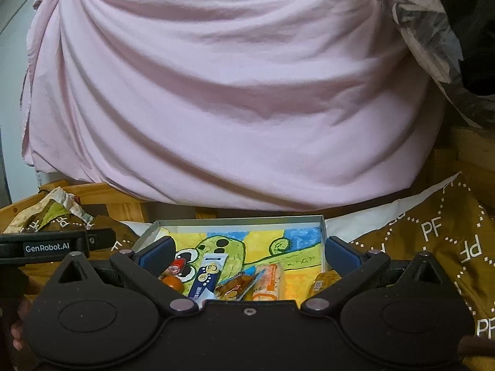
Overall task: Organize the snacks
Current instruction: 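Open both grippers over the tray and lift both tools away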
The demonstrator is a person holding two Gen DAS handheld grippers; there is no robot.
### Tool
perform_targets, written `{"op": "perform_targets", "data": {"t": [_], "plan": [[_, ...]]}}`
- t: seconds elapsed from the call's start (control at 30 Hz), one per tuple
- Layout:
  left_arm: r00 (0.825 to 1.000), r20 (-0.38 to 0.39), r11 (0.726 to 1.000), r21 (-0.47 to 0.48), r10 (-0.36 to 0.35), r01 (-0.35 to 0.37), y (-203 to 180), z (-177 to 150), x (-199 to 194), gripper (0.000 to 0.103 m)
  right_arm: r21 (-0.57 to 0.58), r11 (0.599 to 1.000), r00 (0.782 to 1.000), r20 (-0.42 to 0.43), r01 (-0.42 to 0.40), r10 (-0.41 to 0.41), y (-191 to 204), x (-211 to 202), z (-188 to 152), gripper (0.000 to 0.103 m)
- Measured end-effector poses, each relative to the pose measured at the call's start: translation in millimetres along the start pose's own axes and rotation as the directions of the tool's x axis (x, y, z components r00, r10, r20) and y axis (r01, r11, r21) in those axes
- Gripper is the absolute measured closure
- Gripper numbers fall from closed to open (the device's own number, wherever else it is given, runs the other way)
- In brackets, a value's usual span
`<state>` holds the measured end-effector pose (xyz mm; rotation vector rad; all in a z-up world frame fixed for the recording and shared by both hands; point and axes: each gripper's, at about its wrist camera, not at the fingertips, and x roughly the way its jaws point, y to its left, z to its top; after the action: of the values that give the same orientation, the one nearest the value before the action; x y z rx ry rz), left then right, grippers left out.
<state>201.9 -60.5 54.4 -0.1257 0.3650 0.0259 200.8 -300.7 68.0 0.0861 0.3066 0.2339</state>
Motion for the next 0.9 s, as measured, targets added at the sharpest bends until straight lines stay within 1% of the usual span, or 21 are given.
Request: {"op": "perform_targets", "data": {"t": [0.23,0.33,0.57,0.9], "plan": [[1.0,0.014,1.0,-0.022,0.017,-0.017,6.0,-5.5,-23.0,0.0,0.013,1.0,1.0,0.005,-0.019,0.019,2.1,-23.0,-2.1,0.001],[0.999,0.029,0.999,-0.038,0.023,-0.022,7.6,-10.8,-34.5,0.0,0.001,1.0,1.0,0.001,-0.022,0.022,5.0,-33.3,-3.1,0.001],[0.999,0.026,0.998,-0.056,0.021,-0.02,15.6,-22.9,-57.7,0.0,-0.015,0.999,1.0,0.004,-0.029,0.029,15.0,-56.6,-3.3,0.001],[0.999,0.019,0.998,-0.037,0.046,-0.045,29.5,-34.4,-90.0,0.0,0.005,0.999,0.999,0.025,-0.048,0.047,25.9,-83.5,-10.0,0.001]]}}
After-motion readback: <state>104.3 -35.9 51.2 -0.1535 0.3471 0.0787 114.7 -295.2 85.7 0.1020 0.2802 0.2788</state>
